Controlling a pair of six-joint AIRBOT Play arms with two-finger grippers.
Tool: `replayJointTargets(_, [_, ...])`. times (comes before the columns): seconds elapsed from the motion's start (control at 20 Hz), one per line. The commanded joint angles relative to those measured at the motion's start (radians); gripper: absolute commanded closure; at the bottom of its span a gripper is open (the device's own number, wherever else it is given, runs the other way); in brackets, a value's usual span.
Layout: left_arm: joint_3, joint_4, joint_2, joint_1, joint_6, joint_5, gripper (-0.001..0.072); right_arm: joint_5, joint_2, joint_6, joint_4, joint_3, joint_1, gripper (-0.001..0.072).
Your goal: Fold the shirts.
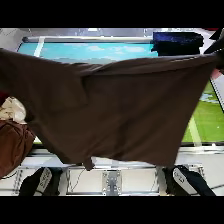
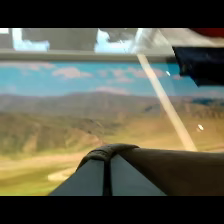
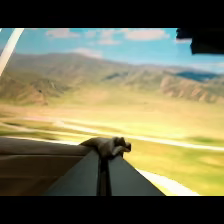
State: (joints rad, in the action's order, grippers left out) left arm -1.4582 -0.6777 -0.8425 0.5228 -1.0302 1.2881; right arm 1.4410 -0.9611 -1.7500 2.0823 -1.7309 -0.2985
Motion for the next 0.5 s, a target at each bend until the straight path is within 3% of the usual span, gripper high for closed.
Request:
replayJointTargets(0.0, [0.003, -0.206, -0.297, -0.22, 0.002, -0.001, 0.07, -0.071, -0.225, -0.028, 0.024, 0.098, 0.066, 0.07])
replayJointTargets(0.15, [0.002, -0.444, -0.554, -0.379, -0.007, -0.261, 0.07, -0.23, -0.429, -0.043, -0.014, 0.127, 0.162, 0.07])
replayJointTargets(0.3, [0.002, -0.455, -0.758, -0.455, -0.012, -0.519, 0.0699, -0.436, -0.609, -0.026, -0.016, 0.126, 0.219, 0.0699])
replayJointTargets(0.45, [0.001, -0.455, -0.861, -0.503, -0.021, -0.674, 0.0698, -0.591, -0.705, 0.042, -0.014, 0.126, 0.253, 0.0698])
